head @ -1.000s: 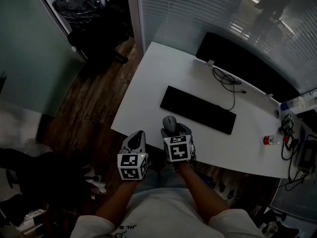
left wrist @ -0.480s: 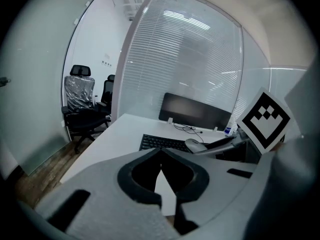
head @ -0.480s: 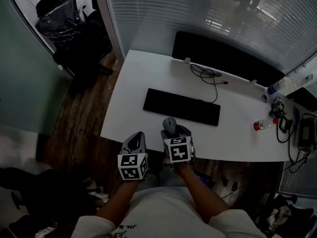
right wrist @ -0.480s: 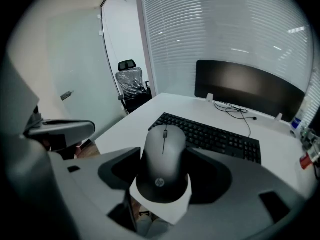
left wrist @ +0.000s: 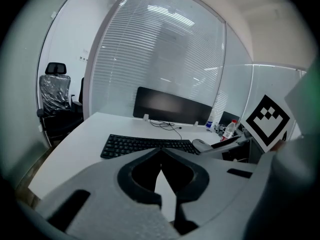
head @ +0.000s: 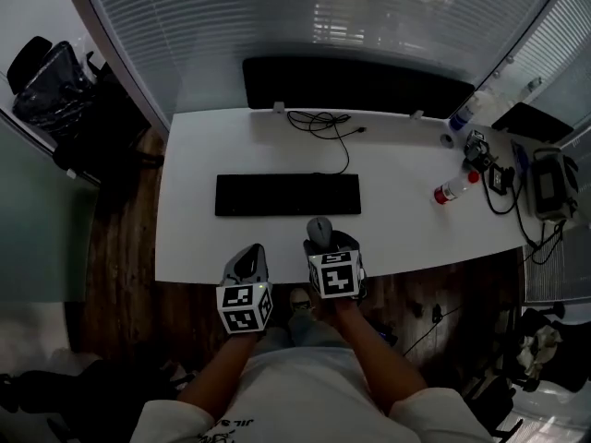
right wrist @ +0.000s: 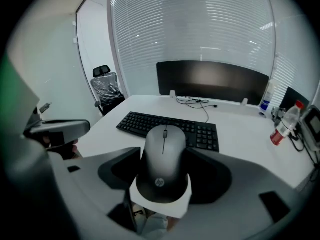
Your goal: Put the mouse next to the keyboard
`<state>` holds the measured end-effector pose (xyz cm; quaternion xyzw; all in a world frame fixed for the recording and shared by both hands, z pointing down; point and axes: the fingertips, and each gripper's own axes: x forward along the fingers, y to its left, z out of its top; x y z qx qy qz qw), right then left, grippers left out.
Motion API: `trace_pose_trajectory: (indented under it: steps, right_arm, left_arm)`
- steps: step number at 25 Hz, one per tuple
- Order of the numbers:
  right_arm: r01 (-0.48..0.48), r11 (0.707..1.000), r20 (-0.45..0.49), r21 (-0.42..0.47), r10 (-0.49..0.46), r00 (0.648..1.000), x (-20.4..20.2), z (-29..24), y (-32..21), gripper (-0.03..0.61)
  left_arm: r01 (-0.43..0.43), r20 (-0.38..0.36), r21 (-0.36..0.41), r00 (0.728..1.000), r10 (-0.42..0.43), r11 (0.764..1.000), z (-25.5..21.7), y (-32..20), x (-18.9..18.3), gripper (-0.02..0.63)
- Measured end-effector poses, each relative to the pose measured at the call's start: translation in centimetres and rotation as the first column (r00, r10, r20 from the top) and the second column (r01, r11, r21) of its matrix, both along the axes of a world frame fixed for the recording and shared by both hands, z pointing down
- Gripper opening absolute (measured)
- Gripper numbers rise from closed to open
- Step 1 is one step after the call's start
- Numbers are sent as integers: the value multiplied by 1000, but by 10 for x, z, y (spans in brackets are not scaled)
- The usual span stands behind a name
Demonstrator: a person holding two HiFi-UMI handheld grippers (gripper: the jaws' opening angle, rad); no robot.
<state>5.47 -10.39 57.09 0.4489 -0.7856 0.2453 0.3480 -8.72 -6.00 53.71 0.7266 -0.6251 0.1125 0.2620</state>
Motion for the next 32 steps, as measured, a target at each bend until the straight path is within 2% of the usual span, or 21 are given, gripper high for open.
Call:
trace_pose_trajectory:
  steps: [6, 12, 19, 32]
  right_arm:
    - [-120, 993, 0, 1, 120, 993, 64, 3, -9, 290]
    - [-191, 982, -12, -11, 191, 982, 111, 5, -16, 290]
    - [-215, 976, -22, -26, 215, 976, 135, 18, -26, 290]
    - [-242, 968, -46, -64, 240, 970, 156, 56, -67, 290]
  left_arm:
    - [-99, 8, -3, 995, 99, 995, 3, -16, 47, 2]
    - [-163, 5, -10, 987, 163, 987, 7, -31, 87, 2]
    - [-184, 2, -17, 983, 184, 983, 13, -45, 106, 2]
    - [-184, 14, -30, 983, 185, 982, 28, -75, 113, 2]
